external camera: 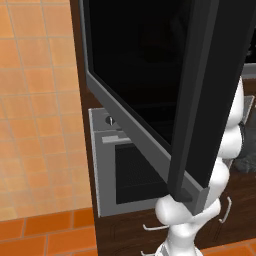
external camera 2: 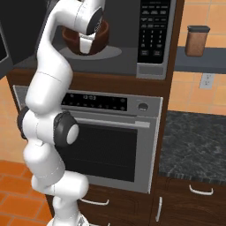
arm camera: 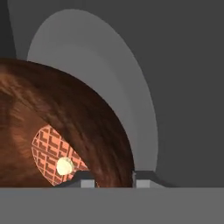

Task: Open the microwave, place the bowl with waffle inside the microwave, then close the microwave door and turn it on.

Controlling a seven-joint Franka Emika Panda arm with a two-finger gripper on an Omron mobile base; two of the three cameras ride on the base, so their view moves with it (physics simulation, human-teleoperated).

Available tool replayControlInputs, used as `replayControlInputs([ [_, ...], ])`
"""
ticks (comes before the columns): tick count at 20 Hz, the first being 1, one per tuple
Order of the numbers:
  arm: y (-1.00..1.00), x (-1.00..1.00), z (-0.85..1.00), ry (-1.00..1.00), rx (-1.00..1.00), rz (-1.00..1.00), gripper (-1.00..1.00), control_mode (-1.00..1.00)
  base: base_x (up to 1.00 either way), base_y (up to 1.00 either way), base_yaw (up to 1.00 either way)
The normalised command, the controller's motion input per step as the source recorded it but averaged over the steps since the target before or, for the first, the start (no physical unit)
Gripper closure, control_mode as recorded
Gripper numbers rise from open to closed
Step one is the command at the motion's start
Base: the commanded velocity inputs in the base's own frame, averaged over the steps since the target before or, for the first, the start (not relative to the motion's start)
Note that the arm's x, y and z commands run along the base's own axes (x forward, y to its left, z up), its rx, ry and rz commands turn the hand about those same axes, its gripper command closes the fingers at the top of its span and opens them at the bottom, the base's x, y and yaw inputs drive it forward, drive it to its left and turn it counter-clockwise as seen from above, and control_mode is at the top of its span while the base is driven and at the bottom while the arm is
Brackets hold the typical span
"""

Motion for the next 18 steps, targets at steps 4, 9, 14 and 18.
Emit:
replayControlInputs([
  [4, 0.23, -0.27, -0.45, -0.07, 0.02, -0.04, -1.00, -1.00, 0.00, 0.00, 0.00],
  [9, 0.05, -1.00, -0.32, -0.31, 0.00, 0.03, -1.00, -1.00, 0.00, 0.00, 0.00],
  [14, 0.20, -1.00, -0.44, -0.35, -0.05, 0.12, -1.00, -1.00, 0.00, 0.00, 0.00],
  [18, 0.18, -1.00, -0.29, -0.31, -0.11, 0.15, -1.00, -1.00, 0.00, 0.00, 0.00],
])
